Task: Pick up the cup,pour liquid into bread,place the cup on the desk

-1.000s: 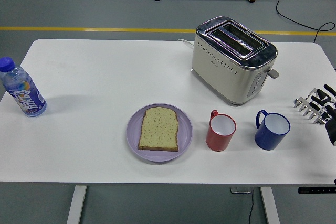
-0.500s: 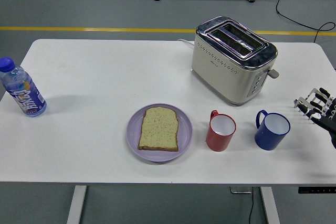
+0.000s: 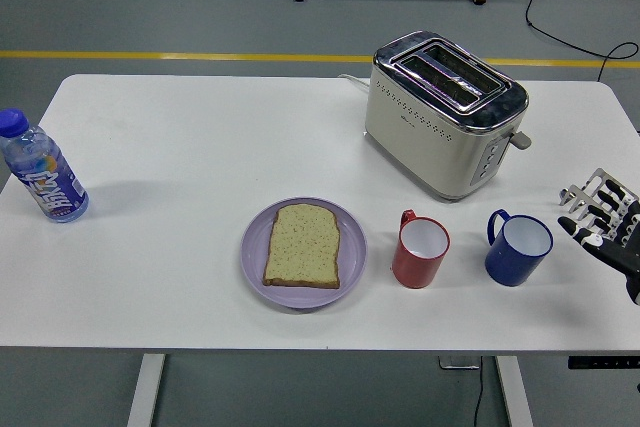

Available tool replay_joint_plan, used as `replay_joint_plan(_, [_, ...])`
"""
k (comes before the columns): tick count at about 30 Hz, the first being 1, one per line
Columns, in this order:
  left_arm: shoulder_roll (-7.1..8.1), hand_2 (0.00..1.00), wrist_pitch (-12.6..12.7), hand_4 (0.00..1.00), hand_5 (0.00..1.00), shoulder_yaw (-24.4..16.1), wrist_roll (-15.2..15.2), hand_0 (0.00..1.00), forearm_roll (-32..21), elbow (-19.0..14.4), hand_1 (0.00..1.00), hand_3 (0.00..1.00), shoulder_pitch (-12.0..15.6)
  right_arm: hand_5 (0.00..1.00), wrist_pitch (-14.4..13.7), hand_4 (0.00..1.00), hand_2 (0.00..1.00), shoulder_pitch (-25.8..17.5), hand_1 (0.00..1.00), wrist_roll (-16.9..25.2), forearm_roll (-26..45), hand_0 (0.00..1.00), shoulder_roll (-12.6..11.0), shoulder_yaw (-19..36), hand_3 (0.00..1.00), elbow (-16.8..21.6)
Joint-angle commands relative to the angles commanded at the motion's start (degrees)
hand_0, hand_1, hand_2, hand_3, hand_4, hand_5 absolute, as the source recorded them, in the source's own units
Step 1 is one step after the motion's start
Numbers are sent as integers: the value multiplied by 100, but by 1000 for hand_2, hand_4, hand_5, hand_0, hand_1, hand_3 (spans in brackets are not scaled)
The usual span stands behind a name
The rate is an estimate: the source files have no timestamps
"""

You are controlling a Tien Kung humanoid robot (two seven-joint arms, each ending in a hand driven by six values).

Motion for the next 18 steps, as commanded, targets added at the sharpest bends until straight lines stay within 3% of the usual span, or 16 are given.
replay_joint_plan(9, [10, 773, 2, 396, 998, 2, -4, 690, -7, -1, 756, 611, -1, 222, -535, 998, 936, 41, 869, 79, -346, 962, 21, -377, 955, -111])
replay_joint_plan(18, [16, 773, -7, 396, 998, 38, -17, 690, -54, -1, 756, 611, -13, 211, -700, 998, 941, 137, 869, 79, -403, 966, 70, -683, 960, -266])
